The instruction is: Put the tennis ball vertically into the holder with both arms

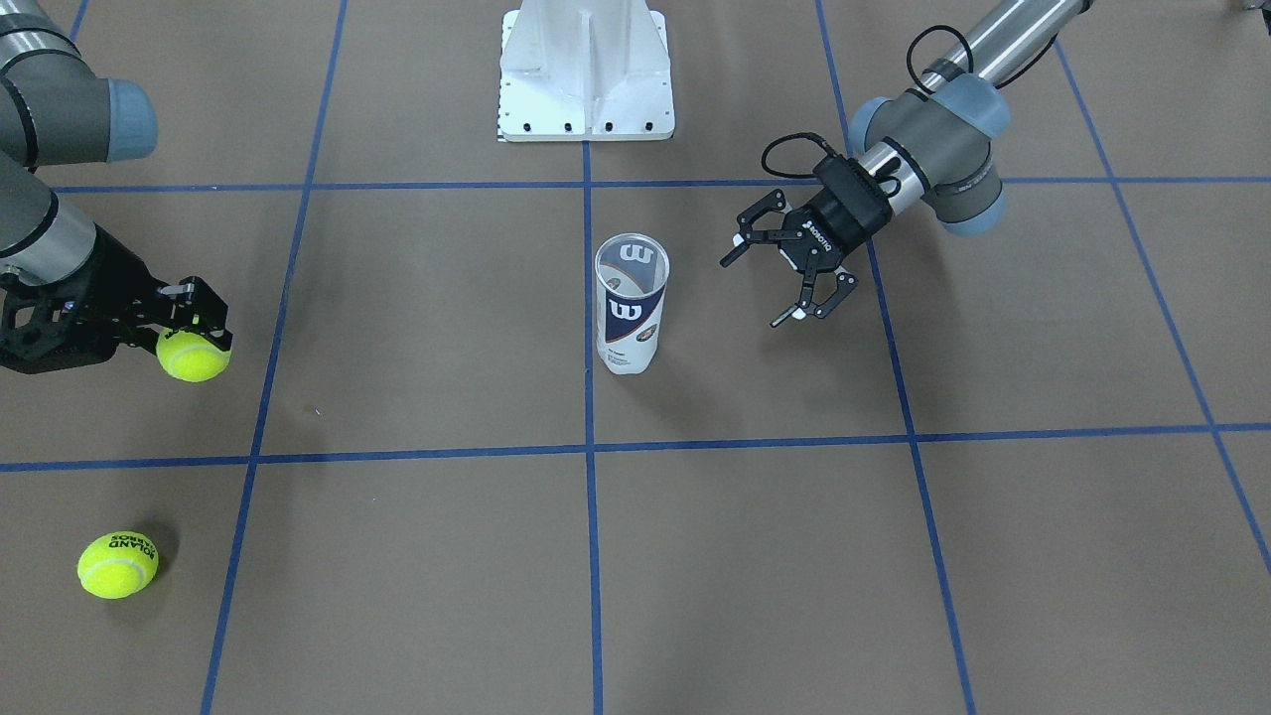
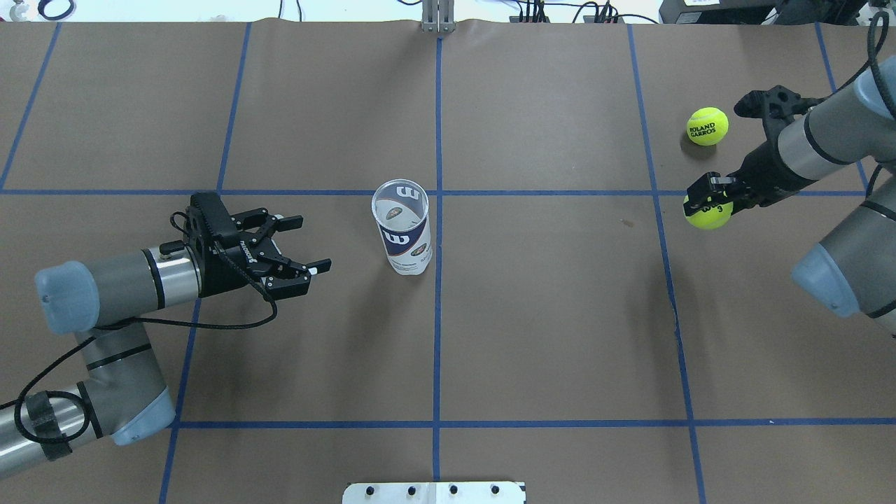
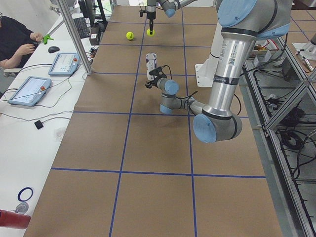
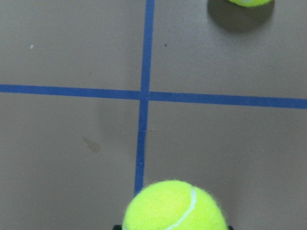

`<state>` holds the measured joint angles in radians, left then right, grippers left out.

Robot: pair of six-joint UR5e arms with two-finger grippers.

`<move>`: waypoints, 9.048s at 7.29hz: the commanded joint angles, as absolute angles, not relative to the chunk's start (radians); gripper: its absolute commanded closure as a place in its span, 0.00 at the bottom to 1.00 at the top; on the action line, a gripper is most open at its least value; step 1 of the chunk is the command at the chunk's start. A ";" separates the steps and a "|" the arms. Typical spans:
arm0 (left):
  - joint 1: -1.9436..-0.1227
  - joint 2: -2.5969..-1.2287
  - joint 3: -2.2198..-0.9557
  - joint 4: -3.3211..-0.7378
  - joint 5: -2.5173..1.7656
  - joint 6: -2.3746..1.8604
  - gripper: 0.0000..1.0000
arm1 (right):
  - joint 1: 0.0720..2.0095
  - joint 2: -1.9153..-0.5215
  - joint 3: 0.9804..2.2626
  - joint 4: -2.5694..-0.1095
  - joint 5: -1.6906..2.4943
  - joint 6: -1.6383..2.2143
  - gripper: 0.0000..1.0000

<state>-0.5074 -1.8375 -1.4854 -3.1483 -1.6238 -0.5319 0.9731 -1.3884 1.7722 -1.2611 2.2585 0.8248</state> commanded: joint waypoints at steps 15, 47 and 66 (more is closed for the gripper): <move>-0.433 -2.022 -1.367 -3.089 -1.565 -0.382 0.02 | 0.937 -1.163 1.805 -1.422 2.286 0.842 1.00; -0.433 -2.161 -1.226 -3.053 -1.543 -0.383 0.01 | 0.795 -0.885 1.858 -1.528 2.281 0.989 1.00; -0.430 -2.168 -1.213 -3.069 -1.546 -0.394 0.22 | 0.703 -0.658 1.637 -1.529 2.183 1.063 1.00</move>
<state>-0.4295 -2.1675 -1.2134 -3.0695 -1.5462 -0.3919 0.7046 -0.6544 1.6368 -1.5288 2.1848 1.0635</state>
